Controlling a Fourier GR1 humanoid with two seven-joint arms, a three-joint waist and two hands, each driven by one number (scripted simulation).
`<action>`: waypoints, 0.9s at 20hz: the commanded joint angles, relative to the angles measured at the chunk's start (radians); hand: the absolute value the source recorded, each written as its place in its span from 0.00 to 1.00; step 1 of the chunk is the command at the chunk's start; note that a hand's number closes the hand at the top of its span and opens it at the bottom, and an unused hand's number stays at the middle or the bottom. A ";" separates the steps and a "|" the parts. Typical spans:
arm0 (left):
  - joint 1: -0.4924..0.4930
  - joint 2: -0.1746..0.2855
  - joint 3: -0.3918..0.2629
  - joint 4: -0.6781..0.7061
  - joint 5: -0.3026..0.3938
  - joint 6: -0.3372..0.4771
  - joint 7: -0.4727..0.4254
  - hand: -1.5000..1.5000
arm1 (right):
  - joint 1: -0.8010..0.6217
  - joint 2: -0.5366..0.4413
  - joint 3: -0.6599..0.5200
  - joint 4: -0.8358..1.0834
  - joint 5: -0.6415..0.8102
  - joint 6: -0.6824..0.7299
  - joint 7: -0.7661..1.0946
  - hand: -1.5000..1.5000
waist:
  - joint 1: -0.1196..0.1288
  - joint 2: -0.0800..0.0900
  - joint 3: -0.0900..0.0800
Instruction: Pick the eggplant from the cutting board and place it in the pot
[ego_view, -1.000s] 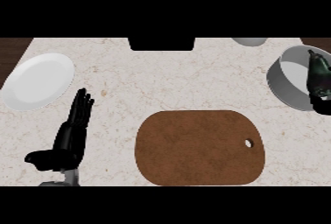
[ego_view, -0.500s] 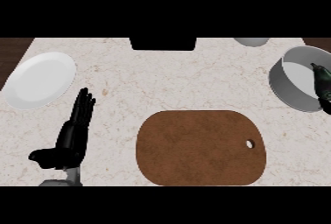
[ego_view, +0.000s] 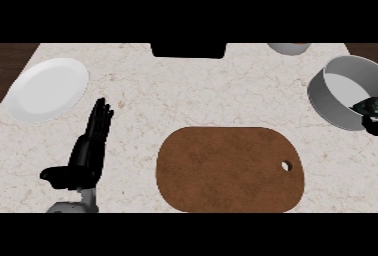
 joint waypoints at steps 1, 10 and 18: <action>0.006 0.017 0.035 0.032 0.021 -0.026 -0.042 0.50 | -0.005 0.009 -0.043 0.108 -0.067 0.046 -0.141 0.00 | -0.007 0.007 0.012; 0.026 -0.018 -0.005 0.002 -0.016 0.017 -0.012 0.50 | -0.095 0.032 -0.364 0.096 -0.436 0.089 -0.369 0.00 | -0.017 0.002 0.014; 0.032 0.026 0.026 -0.031 0.019 -0.040 0.001 0.50 | -0.048 -0.105 -0.505 0.307 -0.550 0.163 -0.478 0.00 | 0.001 0.011 0.014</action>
